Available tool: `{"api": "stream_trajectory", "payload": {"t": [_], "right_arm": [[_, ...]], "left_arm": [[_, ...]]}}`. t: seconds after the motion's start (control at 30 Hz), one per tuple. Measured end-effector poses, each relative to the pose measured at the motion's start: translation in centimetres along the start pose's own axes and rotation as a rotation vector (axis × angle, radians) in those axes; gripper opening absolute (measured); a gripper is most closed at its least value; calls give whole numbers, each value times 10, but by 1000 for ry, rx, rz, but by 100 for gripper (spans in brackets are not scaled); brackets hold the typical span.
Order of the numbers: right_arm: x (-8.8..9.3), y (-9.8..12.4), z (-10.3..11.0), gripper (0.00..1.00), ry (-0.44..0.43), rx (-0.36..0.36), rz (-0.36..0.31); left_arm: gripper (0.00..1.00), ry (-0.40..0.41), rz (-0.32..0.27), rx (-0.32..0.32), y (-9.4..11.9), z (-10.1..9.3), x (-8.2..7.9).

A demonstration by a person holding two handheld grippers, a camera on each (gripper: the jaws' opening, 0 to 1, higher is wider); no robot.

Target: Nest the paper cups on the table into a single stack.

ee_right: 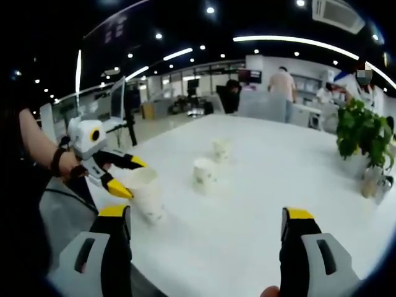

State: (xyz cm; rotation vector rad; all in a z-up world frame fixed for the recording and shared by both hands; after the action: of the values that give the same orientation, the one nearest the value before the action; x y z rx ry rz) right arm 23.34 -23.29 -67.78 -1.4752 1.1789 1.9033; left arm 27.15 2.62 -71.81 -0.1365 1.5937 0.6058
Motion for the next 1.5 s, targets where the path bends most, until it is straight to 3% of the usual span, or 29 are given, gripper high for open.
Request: {"api": "stream_trajectory", "payload": {"t": [0.4,0.53,0.77,1.03,1.5], "right_arm": [[-1,-2,0,99,1,-4,-1],[-1,-2,1,99,1,-5,2],[1,0,1,99,1,-3,5],[2,2,-1,99,-2,4,7],[-2,-2,1,99,7,-9,0]], "left_arm": [[51,7,16,16,3,-6,5],[55,55,-17,16,4,-7,2],[54,100,-34,-31,3,4,2],[50,73,-6,-22,0,2,5],[51,92,-27,-47,9,3,3]]}}
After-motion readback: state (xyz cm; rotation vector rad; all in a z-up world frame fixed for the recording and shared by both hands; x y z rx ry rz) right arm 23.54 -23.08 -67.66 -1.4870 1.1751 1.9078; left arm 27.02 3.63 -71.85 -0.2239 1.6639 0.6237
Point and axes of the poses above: the point that each gripper's makers call its tool centre point, and the gripper's own axes: y roughly backward along the fingers, z roughly to its left, x roughly out of its underside, the point moved 8 cm from there along y, roughly backward along the fingers, and after that the axes turned 5 degrees about -z, right-handed, at the moved point
